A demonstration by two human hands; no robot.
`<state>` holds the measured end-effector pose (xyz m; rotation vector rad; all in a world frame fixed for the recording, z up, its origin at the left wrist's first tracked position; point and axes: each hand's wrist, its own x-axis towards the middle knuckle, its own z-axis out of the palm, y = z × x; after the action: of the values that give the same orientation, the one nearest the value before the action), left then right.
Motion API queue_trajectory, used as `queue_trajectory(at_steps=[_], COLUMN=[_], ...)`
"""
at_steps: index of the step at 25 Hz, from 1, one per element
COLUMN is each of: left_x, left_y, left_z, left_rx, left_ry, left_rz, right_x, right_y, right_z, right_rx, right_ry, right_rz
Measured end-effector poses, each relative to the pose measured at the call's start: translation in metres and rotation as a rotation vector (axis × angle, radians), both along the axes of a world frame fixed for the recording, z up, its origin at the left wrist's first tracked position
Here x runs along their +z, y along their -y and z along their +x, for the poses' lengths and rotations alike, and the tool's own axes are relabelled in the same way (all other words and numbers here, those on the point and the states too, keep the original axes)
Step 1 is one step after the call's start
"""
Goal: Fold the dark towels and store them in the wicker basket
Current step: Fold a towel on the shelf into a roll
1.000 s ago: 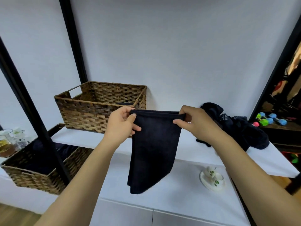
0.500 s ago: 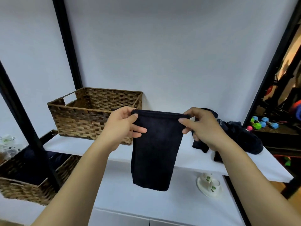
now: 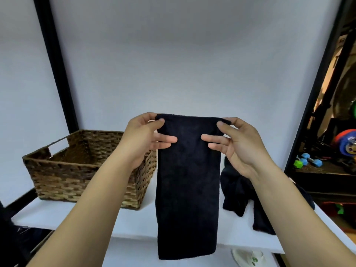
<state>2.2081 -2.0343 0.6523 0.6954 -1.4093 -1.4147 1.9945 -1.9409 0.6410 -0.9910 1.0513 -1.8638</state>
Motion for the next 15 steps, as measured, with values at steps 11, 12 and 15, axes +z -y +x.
queue_trajectory(at_steps=[11, 12, 15], left_x=[0.044, 0.042, 0.002], left_y=[0.112, 0.115, 0.114], left_z=[-0.094, -0.095, -0.094], left_rx=[0.136, 0.153, 0.158], left_ry=[0.051, 0.075, 0.174], left_rz=[-0.135, -0.169, -0.203], right_x=[0.043, 0.040, 0.005], right_y=[0.130, 0.133, 0.127], right_z=[-0.077, -0.081, -0.087], right_rx=[-0.057, -0.059, -0.058], right_ry=[-0.071, -0.100, -0.170], right_rz=[-0.118, -0.115, -0.026])
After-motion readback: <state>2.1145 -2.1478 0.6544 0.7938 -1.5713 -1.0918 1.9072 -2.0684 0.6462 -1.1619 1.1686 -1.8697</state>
